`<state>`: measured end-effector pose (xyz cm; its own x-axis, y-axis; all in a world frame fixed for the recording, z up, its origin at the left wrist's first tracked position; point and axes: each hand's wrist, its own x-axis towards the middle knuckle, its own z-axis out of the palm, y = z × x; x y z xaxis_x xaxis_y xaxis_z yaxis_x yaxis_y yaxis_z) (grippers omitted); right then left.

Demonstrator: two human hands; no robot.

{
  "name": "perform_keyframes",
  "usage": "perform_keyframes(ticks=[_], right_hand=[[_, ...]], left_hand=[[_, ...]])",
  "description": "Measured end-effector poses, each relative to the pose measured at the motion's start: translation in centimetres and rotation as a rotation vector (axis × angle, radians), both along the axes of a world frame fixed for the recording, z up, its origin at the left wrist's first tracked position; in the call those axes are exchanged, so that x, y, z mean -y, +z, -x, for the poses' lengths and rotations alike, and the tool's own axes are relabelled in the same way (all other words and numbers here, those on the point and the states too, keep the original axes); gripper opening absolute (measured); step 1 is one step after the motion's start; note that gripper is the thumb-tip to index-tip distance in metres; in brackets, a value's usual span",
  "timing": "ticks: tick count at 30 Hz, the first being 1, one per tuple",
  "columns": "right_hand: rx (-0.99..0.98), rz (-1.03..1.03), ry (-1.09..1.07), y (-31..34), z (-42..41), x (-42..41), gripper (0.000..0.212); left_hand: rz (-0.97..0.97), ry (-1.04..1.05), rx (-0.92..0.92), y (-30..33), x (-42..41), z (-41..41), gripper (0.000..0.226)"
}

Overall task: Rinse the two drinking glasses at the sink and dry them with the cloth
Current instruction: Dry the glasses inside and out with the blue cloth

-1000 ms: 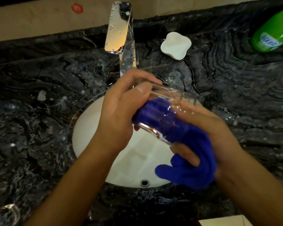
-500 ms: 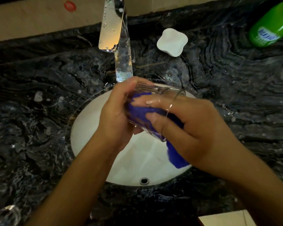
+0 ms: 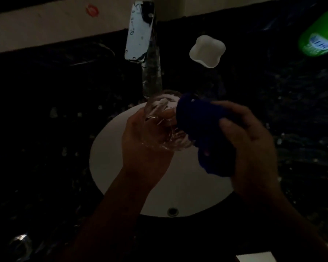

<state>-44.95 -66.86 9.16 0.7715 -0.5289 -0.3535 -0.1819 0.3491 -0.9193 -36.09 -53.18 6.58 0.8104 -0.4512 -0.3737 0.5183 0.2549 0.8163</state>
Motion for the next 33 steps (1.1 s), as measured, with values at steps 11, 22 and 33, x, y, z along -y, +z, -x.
perform_keyframes(ticks=[11, 22, 33], right_hand=[[0.009, -0.107, 0.273, -2.7, -0.5, -1.4, 0.063], [0.082, -0.684, 0.066, -3.4, -0.5, -1.8, 0.076], [-0.203, -0.483, 0.169, -2.8, -1.1, 0.0, 0.055]], left_hand=[[0.032, 0.155, -0.203, 0.8, 1.0, 0.2, 0.044], [-0.486, -0.113, 1.005, 1.8, -0.7, -0.8, 0.062], [-0.607, -0.387, 1.394, 1.8, -2.3, -1.7, 0.026]])
